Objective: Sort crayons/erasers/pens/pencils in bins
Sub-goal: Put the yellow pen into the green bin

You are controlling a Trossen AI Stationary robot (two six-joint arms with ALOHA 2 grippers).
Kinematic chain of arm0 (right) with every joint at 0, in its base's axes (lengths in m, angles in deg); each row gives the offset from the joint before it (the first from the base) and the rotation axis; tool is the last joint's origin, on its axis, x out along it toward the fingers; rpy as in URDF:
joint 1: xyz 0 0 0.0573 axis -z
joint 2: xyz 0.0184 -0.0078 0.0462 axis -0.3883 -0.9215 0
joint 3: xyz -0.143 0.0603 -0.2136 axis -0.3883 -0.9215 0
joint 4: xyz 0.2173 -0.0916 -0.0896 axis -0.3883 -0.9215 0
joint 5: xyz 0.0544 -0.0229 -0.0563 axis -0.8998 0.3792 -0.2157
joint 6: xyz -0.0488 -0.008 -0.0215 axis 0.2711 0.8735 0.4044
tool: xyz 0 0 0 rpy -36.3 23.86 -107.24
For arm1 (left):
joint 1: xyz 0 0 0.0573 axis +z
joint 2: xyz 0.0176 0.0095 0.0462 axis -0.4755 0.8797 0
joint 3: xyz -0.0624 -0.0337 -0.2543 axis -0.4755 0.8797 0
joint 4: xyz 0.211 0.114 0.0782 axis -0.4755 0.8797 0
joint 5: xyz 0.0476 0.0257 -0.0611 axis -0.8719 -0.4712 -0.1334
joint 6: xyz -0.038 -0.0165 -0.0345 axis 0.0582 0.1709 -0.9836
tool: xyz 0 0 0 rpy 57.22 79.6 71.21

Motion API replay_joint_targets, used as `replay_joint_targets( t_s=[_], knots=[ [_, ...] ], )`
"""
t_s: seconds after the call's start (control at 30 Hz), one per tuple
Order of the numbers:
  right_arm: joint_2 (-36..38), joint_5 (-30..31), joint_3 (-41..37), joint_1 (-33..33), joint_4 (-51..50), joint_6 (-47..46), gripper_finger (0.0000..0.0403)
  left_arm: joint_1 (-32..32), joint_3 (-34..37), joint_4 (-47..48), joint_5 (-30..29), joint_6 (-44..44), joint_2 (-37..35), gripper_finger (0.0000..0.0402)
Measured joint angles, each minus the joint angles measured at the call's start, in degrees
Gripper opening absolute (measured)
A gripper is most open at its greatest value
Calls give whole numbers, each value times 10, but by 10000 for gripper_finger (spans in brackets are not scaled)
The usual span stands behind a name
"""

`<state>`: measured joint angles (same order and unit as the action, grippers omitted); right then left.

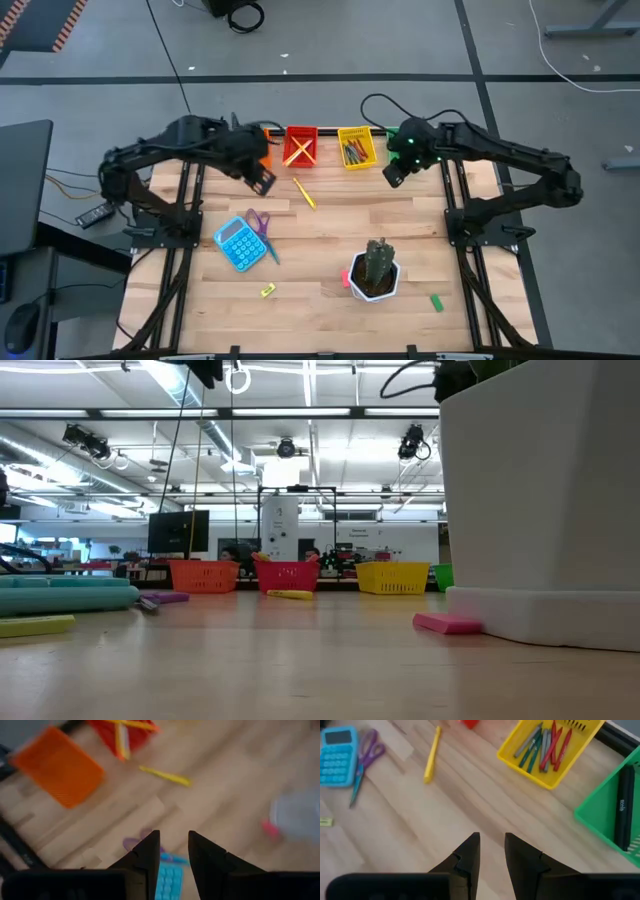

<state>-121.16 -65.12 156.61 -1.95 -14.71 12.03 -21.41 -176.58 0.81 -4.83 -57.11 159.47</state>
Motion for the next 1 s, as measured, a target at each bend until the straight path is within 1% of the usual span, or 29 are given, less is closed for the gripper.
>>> replay_joint_targets(
  t_s=[0.13, 0.2, 0.27, 0.37, 0.47, 0.53, 0.63, 0.67, 0.77, 0.9, 1.0],
  knots=[
    [22, 1, 0, -16, -25, -19, 96, -5, 0, -2, 56, 65, 33, 107],
    [29, 1, 0, -25, -33, -23, 96, -7, 0, -5, 65, 104, 49, 107],
    [35, 0, 0, -35, -36, -25, 96, -15, 0, -13, 66, 164, 63, 107],
    [40, -5, 0, -52, -39, -26, 96, -33, 0, -23, 51, 281, 86, 107],
    [41, -5, 0, -69, -45, -28, 96, -46, 0, -25, 26, 438, 114, 107],
    [41, -5, 0, -80, -50, -38, 96, -51, 0, -26, 12, 523, 133, 107],
    [41, 3, 0, -97, -50, -58, 96, -54, 0, -37, -28, 607, 167, 107],
    [41, 6, 0, -101, -50, -65, 96, -53, 0, -42, -32, 633, 179, 107],
    [41, 17, 0, -114, -50, -81, 96, -38, 0, -79, -28, 724, 212, 107],
    [41, 33, 0, -129, -50, -91, 96, 4, 0, -146, 28, 831, 254, 107],
    [41, 45, 0, -136, -61, -99, 96, 42, 0, -168, 58, 891, 278, 108]
  ],
)
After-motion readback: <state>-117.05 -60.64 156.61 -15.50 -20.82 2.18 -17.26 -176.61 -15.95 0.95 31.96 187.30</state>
